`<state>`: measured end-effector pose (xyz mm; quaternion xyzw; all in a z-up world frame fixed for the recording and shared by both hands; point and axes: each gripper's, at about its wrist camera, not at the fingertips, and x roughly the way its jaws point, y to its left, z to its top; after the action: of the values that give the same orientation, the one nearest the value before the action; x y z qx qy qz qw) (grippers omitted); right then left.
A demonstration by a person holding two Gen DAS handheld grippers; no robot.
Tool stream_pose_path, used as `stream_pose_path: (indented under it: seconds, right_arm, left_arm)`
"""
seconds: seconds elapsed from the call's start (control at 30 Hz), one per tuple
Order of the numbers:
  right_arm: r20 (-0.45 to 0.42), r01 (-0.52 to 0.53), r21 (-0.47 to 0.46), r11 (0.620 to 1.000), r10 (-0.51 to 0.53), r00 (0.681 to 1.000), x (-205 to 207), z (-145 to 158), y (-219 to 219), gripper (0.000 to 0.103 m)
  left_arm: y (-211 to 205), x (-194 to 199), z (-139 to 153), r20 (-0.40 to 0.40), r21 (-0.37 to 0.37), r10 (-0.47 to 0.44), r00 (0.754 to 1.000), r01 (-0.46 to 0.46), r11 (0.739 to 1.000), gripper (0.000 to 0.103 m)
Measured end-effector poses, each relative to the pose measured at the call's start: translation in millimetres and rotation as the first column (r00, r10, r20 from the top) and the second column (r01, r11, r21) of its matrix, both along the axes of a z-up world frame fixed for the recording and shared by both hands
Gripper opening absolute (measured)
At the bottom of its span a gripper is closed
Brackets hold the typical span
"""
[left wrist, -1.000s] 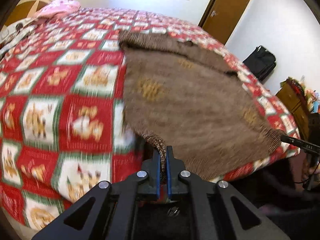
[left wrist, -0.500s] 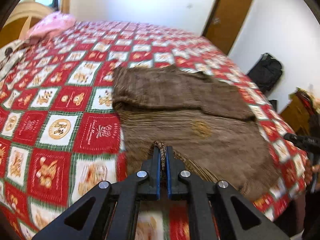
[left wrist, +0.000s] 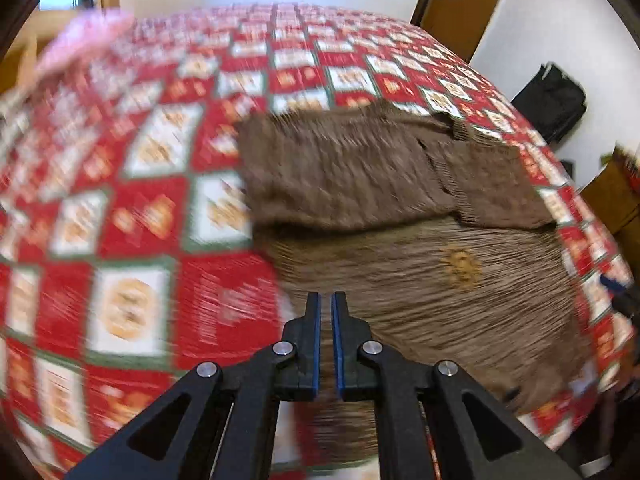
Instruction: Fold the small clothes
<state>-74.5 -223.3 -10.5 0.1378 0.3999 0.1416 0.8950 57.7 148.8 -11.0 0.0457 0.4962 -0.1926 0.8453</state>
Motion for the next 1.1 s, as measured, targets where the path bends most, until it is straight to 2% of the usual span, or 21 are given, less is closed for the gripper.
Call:
stream_pose_path:
  seconds: [0.1, 0.2, 0.27, 0.33, 0.37, 0.43, 0.53, 0.57, 0.6, 0.63, 0.67, 0.7, 0.73, 0.8, 0.83, 0.9, 0.93, 1.03, 1.1]
  right_arm:
    - [-0.006, -0.097, -0.086, 0.992, 0.097, 0.995, 6, 3, 30, 0.074]
    - [-0.014, -0.232, -0.083, 0.969, 0.232, 0.973, 14, 2, 72, 0.074]
    - [-0.023, -0.323, -0.079, 0.943, 0.323, 0.946, 16, -5, 105, 0.074]
    - [-0.059, -0.414, -0.094, 0.905, 0.410, 0.910, 19, -18, 143, 0.074]
    - [-0.077, -0.455, -0.143, 0.879, 0.449, 0.890, 21, -27, 167, 0.074]
    - [-0.086, -0.474, -0.241, 0.847, 0.468, 0.880, 22, -37, 194, 0.074]
    - [-0.106, -0.516, -0.372, 0.772, 0.517, 0.849, 27, -55, 227, 0.072]
    - [-0.132, -0.527, -0.411, 0.744, 0.523, 0.842, 31, -61, 230, 0.056]
    - [-0.152, -0.528, -0.440, 0.726, 0.519, 0.841, 33, -66, 231, 0.027]
    - [-0.167, -0.527, -0.429, 0.734, 0.509, 0.844, 40, -68, 226, 0.022]
    - [-0.170, -0.523, -0.396, 0.754, 0.500, 0.849, 45, -66, 219, 0.022]
    - [-0.170, -0.493, -0.330, 0.805, 0.463, 0.870, 57, -65, 203, 0.022]
    - [-0.168, -0.461, -0.303, 0.834, 0.429, 0.887, 64, -63, 192, 0.023]
    - [-0.151, -0.344, -0.193, 0.919, 0.319, 0.936, 81, -60, 157, 0.031]
    - [-0.146, -0.278, -0.123, 0.953, 0.259, 0.955, 86, -59, 136, 0.031]
    - [-0.151, -0.212, -0.025, 0.977, 0.206, 0.967, 86, -58, 112, 0.031]
    - [-0.151, -0.200, -0.010, 0.980, 0.196, 0.969, 83, -55, 107, 0.031]
    - [-0.111, -0.213, -0.047, 0.976, 0.207, 0.972, 64, -47, 103, 0.033]
    - [-0.105, -0.228, -0.063, 0.972, 0.221, 0.970, 56, -44, 107, 0.034]
  left_arm:
    - [18, -6, 5, 0.033, 0.027, -0.011, 0.999, 0.010, 1.000, 0.005]
    - [33, -15, -1, 0.044, 0.054, -0.005, 0.999, 0.003, 0.999, 0.005]
    - [37, -24, -7, 0.048, 0.069, -0.007, 0.999, 0.004, 0.998, 0.005]
    - [41, -35, -14, 0.049, 0.073, -0.001, 0.999, -0.002, 0.997, 0.005]
    - [43, -40, -16, 0.051, 0.070, 0.005, 0.999, -0.009, 0.998, 0.005]
    - [46, -47, -19, 0.055, 0.058, 0.022, 0.998, -0.025, 0.998, 0.006]
    - [50, -55, -17, 0.067, 0.036, 0.029, 0.997, -0.032, 0.999, 0.006]
    - [51, -56, -17, 0.070, 0.032, 0.025, 0.997, -0.027, 0.999, 0.006]
    - [51, -57, -16, 0.074, 0.029, 0.015, 0.997, -0.017, 0.999, 0.006]
    - [51, -57, -16, 0.077, 0.028, 0.003, 0.997, -0.006, 1.000, 0.006]
    - [51, -57, -15, 0.080, 0.027, -0.009, 0.997, 0.007, 1.000, 0.006]
    - [49, -57, -16, 0.081, 0.027, -0.021, 0.996, 0.019, 0.999, 0.006]
    - [47, -57, -16, 0.081, 0.026, -0.037, 0.996, 0.035, 0.999, 0.005]
    - [40, -54, -19, 0.078, 0.025, -0.073, 0.994, 0.071, 0.997, 0.005]
    - [37, -54, -20, 0.076, 0.024, -0.090, 0.993, 0.088, 0.996, 0.006]
    - [28, -52, -22, 0.072, 0.036, -0.128, 0.989, 0.125, 0.991, 0.006]
    - [24, -50, -21, 0.073, 0.037, -0.143, 0.987, 0.141, 0.989, 0.006]
    - [15, -46, -14, 0.083, 0.010, -0.174, 0.981, 0.174, 0.985, 0.006]
    - [13, -41, -3, 0.108, -0.034, -0.188, 0.976, 0.193, 0.981, 0.006]
